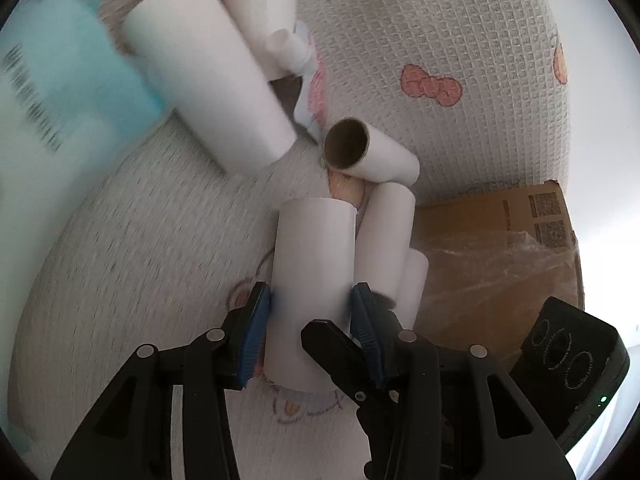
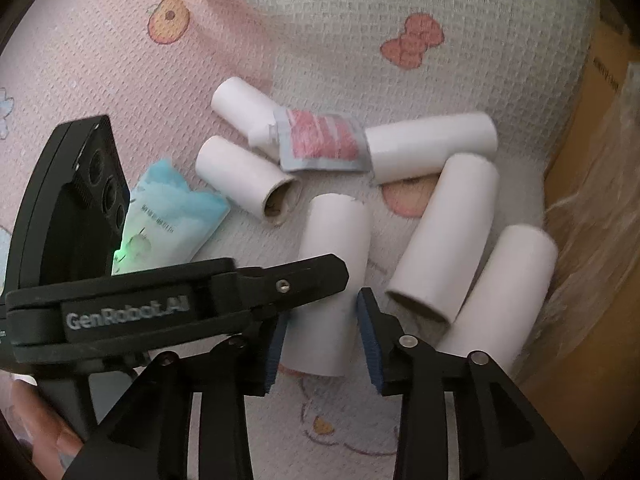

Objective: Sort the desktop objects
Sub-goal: 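Position the left gripper around another white tube and close it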

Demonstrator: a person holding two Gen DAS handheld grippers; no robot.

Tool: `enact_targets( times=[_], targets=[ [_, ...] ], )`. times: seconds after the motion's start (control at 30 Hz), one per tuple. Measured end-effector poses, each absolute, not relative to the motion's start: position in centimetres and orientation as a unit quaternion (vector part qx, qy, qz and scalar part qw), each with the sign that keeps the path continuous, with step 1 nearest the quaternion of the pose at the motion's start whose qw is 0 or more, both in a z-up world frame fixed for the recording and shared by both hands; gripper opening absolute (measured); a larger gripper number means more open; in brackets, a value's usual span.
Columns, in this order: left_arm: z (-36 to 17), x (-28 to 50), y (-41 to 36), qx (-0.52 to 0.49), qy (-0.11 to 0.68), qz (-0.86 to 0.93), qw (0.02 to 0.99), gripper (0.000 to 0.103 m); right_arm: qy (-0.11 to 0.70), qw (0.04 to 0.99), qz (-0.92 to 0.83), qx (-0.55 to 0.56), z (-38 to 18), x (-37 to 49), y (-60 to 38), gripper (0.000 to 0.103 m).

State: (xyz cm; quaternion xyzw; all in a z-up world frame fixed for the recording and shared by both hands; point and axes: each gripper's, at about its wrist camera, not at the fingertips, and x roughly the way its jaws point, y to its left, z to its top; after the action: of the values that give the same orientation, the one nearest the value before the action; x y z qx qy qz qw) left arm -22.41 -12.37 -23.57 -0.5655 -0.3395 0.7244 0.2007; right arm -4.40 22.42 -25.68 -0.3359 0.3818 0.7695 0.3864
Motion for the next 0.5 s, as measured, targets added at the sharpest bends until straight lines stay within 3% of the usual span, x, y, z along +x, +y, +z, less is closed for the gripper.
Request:
enact_targets(
  times=[0.5],
  targets=[
    [-21.6,-17.3,-12.9,-0.559,-0.273,0.754,0.209,0.044,0.389,0.361,0.782,-0.328,-25.3,-4.2,17.9,0.035]
  ],
)
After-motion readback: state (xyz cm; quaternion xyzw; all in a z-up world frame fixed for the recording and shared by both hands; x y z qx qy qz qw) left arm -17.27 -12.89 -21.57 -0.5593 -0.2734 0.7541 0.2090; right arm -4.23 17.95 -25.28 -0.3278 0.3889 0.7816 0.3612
